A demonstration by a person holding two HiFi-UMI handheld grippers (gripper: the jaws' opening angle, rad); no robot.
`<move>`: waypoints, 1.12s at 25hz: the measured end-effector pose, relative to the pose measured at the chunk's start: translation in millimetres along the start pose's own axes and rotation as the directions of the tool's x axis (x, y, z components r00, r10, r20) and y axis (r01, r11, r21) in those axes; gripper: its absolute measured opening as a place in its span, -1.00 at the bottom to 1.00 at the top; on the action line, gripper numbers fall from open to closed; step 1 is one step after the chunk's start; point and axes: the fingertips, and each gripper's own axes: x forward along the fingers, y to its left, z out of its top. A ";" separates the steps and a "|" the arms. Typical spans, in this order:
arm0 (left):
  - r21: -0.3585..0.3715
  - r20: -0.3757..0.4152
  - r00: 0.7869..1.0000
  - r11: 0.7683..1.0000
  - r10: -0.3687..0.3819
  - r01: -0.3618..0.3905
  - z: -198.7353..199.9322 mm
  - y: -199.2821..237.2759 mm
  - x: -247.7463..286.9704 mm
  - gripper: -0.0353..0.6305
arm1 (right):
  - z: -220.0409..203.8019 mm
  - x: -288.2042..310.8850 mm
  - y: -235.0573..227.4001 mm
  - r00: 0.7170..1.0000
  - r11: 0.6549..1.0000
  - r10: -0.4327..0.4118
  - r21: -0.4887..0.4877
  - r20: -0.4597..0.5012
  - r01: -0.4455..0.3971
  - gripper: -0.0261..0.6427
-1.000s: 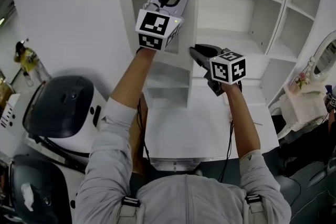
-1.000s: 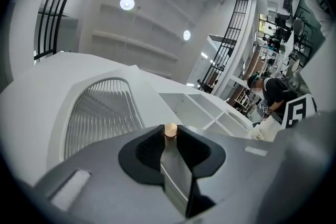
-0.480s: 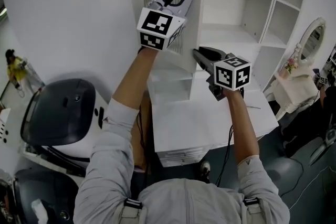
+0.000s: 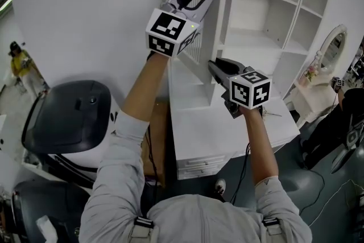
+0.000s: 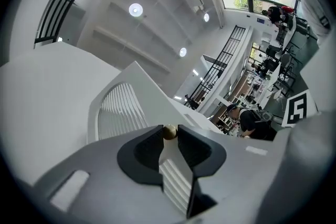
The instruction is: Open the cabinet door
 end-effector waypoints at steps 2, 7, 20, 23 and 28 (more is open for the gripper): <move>0.009 -0.001 1.000 1.000 0.004 -0.004 2.9 6.2 -12.0 -0.57 | 1.3 4.5 15.3 1.000 1.000 0.019 -0.006 -0.013 -0.019 -0.69; -0.015 0.008 1.000 0.999 0.030 -0.030 11.0 25.4 -43.3 -0.55 | 6.3 18.1 53.2 0.995 0.995 0.100 -0.010 -0.007 -0.100 -0.66; 0.068 -0.059 0.992 0.992 0.109 -0.105 18.2 66.8 -99.1 -0.56 | 13.5 52.7 113.2 0.985 0.985 0.169 -0.014 0.019 -0.169 -0.63; 0.064 -0.055 0.991 0.991 0.122 -0.119 19.4 63.7 -97.1 -0.59 | 13.5 49.8 110.5 0.985 0.985 0.173 -0.012 0.015 -0.172 -0.63; 0.062 -0.098 0.974 0.978 0.204 -0.199 13.3 61.5 -103.5 -0.73 | 13.5 38.7 111.1 0.977 0.977 0.211 -0.042 0.032 -0.209 -0.68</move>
